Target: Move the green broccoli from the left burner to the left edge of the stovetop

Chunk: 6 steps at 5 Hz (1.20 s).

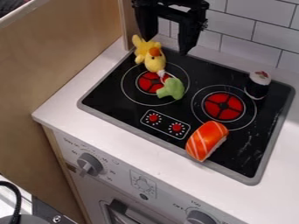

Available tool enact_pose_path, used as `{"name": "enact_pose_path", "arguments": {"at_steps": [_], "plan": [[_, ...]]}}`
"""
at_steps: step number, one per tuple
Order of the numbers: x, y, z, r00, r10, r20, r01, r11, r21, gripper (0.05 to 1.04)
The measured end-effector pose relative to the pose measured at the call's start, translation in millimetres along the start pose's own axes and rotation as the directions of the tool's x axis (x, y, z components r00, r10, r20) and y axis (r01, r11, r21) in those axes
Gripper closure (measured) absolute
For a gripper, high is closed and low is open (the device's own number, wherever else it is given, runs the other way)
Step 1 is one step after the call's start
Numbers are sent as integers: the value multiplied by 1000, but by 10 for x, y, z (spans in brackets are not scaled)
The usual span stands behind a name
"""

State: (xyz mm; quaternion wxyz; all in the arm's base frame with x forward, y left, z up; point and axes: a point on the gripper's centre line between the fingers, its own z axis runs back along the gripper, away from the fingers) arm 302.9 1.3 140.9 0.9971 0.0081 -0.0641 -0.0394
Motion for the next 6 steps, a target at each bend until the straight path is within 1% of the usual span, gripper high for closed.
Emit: {"name": "enact_pose_path", "arguments": {"at_steps": [1, 2, 3, 4, 5, 6], "plan": [[-27, -3, -80, 1000, 4, -28, -4, 1000, -2, 82], [-10, -61, -185, 1000, -4, -15, 4, 1000, 12, 83], [17, -107, -359, 1000, 4, -19, -4, 999, 38, 83], [6, -129, -513, 1000, 1, -15, 0, 999, 48, 82], [-7, -149, -688, 999, -5, -38, 7, 998, 69, 82], [-3, -135, -734, 999, 2, -33, 1, 996, 84, 82]]}}
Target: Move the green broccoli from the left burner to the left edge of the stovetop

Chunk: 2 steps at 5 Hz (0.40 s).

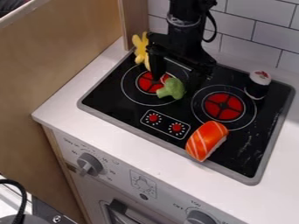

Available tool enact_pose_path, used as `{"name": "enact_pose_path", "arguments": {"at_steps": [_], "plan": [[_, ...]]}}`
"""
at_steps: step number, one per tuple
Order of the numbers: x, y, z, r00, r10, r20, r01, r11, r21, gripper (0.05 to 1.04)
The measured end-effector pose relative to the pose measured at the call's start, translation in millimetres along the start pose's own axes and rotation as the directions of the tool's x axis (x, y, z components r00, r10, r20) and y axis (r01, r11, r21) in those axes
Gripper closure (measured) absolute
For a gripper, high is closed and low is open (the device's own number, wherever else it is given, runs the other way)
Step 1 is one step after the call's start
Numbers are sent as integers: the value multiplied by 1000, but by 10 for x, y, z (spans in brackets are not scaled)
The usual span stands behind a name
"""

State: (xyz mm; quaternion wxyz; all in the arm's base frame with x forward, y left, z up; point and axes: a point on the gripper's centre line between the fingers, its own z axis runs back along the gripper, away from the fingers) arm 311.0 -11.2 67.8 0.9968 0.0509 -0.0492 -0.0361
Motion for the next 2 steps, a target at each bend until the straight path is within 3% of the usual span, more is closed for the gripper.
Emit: {"name": "enact_pose_path", "arguments": {"at_steps": [1, 2], "plan": [[-6, 0, -90, 1000, -22, -7, 22, 1000, -3, 133], [-19, 54, -145, 1000, -14, -9, 14, 1000, -3, 408]]}}
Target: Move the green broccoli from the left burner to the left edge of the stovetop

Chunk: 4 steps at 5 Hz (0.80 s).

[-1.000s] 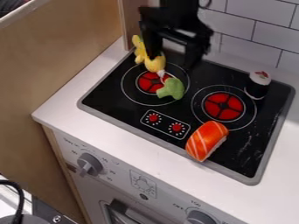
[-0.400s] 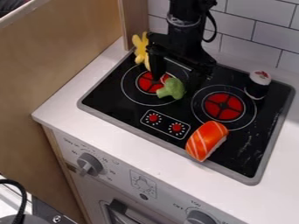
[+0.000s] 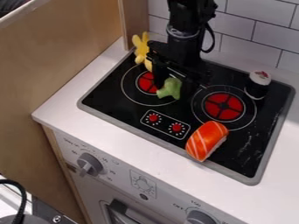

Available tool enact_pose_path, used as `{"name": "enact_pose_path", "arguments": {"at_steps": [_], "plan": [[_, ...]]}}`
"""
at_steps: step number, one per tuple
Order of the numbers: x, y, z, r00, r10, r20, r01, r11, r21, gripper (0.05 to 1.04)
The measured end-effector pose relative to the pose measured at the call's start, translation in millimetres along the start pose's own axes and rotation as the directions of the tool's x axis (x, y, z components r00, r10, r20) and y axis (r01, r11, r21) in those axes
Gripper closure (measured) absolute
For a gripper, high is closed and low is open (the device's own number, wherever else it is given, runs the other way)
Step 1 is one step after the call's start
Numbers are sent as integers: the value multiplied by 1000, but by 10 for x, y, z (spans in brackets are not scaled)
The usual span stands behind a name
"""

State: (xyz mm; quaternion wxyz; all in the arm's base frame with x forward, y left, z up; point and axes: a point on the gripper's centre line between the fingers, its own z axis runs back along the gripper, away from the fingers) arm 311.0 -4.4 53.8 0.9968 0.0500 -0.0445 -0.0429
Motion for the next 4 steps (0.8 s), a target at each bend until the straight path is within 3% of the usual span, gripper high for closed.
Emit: {"name": "enact_pose_path", "arguments": {"at_steps": [1, 2, 4], "plan": [[3, 29, -12, 1000, 1, 7, 0, 998, -59, 545], [-25, 53, -16, 1000, 1, -7, -2, 995, -98, 545], [-130, 85, 122, 999, -9, -39, 4, 993, -119, 546]]}}
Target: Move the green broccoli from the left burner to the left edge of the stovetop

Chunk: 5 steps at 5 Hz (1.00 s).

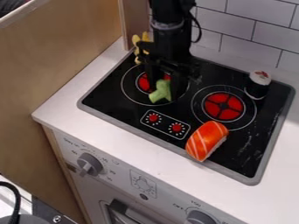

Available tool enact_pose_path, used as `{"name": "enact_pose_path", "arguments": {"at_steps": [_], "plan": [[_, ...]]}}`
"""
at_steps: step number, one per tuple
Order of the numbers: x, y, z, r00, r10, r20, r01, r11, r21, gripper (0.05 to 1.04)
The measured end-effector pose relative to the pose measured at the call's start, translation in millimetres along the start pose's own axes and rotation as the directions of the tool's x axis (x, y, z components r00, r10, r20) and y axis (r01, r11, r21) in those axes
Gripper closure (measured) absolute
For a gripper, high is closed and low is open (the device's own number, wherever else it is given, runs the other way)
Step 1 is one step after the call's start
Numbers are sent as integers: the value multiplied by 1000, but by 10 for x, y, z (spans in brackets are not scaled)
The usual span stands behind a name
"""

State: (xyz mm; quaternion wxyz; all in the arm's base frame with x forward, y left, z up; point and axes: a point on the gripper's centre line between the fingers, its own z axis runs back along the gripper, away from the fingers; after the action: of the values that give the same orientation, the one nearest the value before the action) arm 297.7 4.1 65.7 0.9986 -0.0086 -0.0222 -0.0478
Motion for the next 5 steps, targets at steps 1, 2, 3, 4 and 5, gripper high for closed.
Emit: {"name": "enact_pose_path", "arguments": {"at_steps": [1, 2, 3, 4, 5], "plan": [[-20, 32, 117, 1000, 19, 1, -19, 1000, -5, 546], [-32, 91, 275, 998, 41, 38, -42, 999, 11, 546], [-117, 172, 322, 998, 42, 37, -43, 999, 20, 546], [-270, 280, 357, 1000, 22, 20, -23, 1000, 21, 546], [-380, 411, 308, 1000, -5, 3, 5, 999, 41, 546]]}}
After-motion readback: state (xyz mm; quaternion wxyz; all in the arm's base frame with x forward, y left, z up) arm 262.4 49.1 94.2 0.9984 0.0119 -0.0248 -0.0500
